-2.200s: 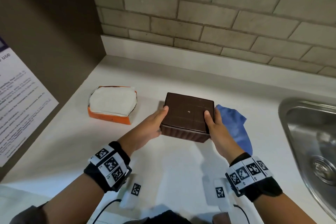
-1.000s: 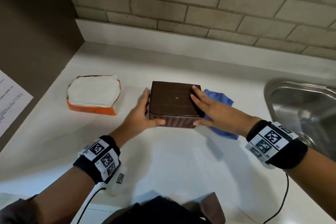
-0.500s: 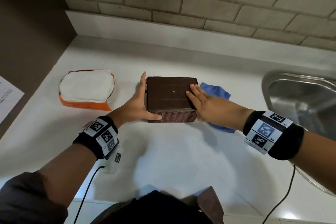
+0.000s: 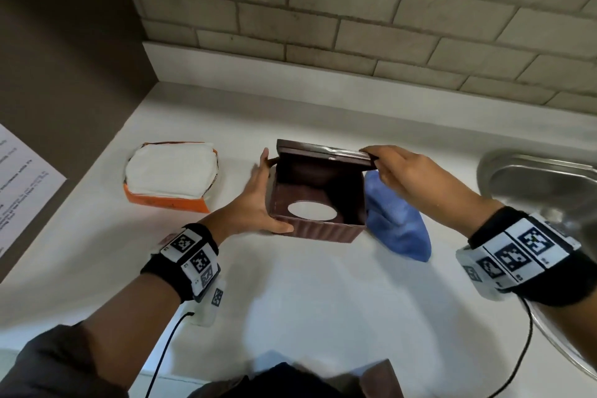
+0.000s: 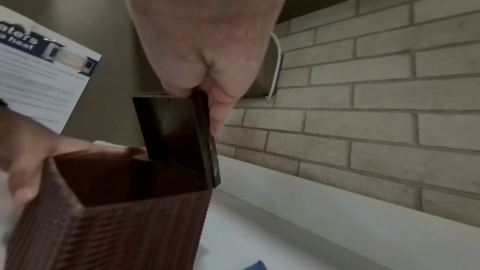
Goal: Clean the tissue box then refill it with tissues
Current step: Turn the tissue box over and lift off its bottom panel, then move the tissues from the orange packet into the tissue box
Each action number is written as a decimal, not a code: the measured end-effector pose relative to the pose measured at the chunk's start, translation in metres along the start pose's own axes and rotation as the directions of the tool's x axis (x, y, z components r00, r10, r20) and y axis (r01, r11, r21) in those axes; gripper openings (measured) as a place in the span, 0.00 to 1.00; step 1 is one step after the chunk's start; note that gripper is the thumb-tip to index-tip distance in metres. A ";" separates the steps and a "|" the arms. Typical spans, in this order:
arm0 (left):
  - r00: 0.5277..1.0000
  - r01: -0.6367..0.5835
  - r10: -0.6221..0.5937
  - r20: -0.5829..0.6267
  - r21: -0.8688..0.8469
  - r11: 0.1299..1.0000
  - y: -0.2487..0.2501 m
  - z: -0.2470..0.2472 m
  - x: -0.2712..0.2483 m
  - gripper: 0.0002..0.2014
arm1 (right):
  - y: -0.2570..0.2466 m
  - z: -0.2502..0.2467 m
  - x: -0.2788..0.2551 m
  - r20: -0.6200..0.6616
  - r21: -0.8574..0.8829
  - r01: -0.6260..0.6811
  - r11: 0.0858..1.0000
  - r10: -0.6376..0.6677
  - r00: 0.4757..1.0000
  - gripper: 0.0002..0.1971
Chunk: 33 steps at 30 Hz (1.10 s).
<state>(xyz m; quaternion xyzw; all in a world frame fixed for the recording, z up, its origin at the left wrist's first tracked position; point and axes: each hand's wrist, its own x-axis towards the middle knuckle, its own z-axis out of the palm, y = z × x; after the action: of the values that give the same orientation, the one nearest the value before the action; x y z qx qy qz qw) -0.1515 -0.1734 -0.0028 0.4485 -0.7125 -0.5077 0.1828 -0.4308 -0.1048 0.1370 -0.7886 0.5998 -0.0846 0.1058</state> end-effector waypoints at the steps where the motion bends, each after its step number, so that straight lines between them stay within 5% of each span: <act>1: 1.000 0.001 -0.001 -0.006 0.011 1.000 0.002 -0.001 -0.002 0.73 | 0.002 0.000 0.002 -0.042 0.000 0.000 1.000 0.000 0.999 0.19; 6: 0.990 -0.035 0.035 -0.140 0.007 0.999 0.035 -0.012 -0.020 0.72 | 0.008 -0.010 0.011 -0.276 0.017 0.088 0.996 -0.080 0.958 0.13; 10: 0.927 -0.132 0.106 -0.360 -0.046 0.990 0.074 -0.016 -0.044 0.49 | -0.010 -0.032 -0.002 -0.335 0.146 0.099 0.984 -0.045 0.941 0.12; 13: 0.878 -0.249 0.238 -0.415 0.029 0.968 0.100 -0.015 -0.075 0.31 | -0.030 -0.035 -0.021 -0.203 0.402 0.058 0.914 0.028 0.979 0.11; 15: 0.851 -0.208 0.268 -0.451 0.180 0.961 0.099 -0.011 -0.096 0.14 | -0.038 -0.024 -0.033 -0.072 0.582 -0.031 0.813 0.089 0.993 0.11; 18: 0.940 -0.009 0.128 -0.316 0.353 0.936 0.068 0.004 -0.122 0.21 | -0.045 0.008 -0.052 0.214 0.739 -0.278 0.613 0.178 0.960 0.14; 21: 0.985 0.141 -0.097 -0.141 0.344 0.928 0.035 0.030 -0.137 0.19 | -0.044 0.054 -0.069 0.340 0.657 -0.384 0.648 0.200 0.919 0.11; 23: 0.983 0.183 -0.162 -0.089 0.333 0.925 0.024 0.045 -0.139 0.17 | -0.037 0.085 -0.073 0.337 0.526 -0.337 0.781 0.173 0.926 0.09; 26: 0.983 0.182 -0.157 -0.097 0.385 0.905 0.018 0.054 -0.134 0.17 | -0.028 0.120 -0.076 0.314 0.244 -0.272 0.931 0.189 0.930 0.19; 33: 0.980 0.198 -0.160 -0.119 0.490 0.849 0.017 0.067 -0.127 0.16 | -0.025 0.141 -0.070 0.275 0.018 -0.305 0.952 0.289 0.917 0.22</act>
<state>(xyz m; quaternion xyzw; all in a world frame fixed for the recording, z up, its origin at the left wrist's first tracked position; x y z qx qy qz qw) -0.1399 -0.0298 0.0084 0.5634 -0.7672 -0.3041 0.0387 -0.3896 -0.0216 0.0072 -0.6889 0.6897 0.0221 0.2218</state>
